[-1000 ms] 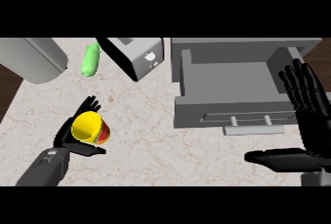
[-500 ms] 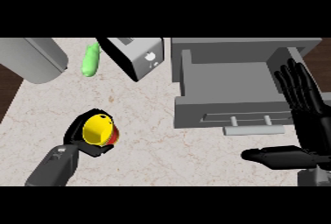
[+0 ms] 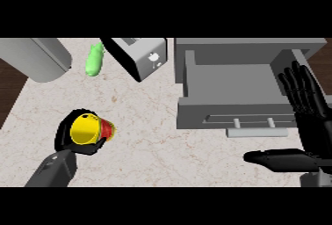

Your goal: Pick up the cup, place it into the drawer and close the drawer

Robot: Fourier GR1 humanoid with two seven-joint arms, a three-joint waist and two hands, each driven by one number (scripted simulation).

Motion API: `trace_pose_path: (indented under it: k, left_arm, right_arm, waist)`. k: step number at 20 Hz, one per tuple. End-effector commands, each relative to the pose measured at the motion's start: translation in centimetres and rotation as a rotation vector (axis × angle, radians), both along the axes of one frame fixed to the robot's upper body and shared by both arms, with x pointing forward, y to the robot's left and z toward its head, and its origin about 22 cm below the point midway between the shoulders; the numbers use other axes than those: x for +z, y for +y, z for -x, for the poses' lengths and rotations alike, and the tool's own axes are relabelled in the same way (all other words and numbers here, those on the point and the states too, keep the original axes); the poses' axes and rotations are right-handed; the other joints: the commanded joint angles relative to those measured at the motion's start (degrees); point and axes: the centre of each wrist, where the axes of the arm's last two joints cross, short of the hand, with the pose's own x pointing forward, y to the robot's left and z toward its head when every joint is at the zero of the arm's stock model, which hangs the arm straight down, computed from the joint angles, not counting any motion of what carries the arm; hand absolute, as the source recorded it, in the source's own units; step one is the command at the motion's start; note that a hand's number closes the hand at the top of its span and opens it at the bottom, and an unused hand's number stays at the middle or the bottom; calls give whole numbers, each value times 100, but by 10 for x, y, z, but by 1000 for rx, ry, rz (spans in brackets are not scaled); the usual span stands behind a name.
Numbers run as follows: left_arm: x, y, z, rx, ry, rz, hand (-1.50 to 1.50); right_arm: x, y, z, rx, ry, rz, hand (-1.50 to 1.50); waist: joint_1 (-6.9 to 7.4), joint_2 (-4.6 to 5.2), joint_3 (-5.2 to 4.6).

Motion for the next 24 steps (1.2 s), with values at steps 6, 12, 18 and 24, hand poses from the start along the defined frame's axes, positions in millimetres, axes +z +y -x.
trace_pose_path:
  k: [6, 12, 18, 24]
  left_arm:
    - [18, 4, -17, 103, -267, 88, 150]
    - [48, -45, -53, -42, -297, 38, 150]
    - [119, -92, -91, -74, -381, -48, 150]
    - [189, -146, -101, -144, -401, -85, 150]
  right_arm:
    - [-9, -12, 1, -17, 17, 1, -150]
    - [-5, -23, -2, -31, 24, -3, -150]
    - [9, -25, 2, -43, 28, 1, -150]
    - [1, -18, 6, -52, 29, -9, -150]
  waist:
    - [9, -27, 12]
    - [96, -72, 26]
    - [165, -107, 30]
    - [142, -99, 28]
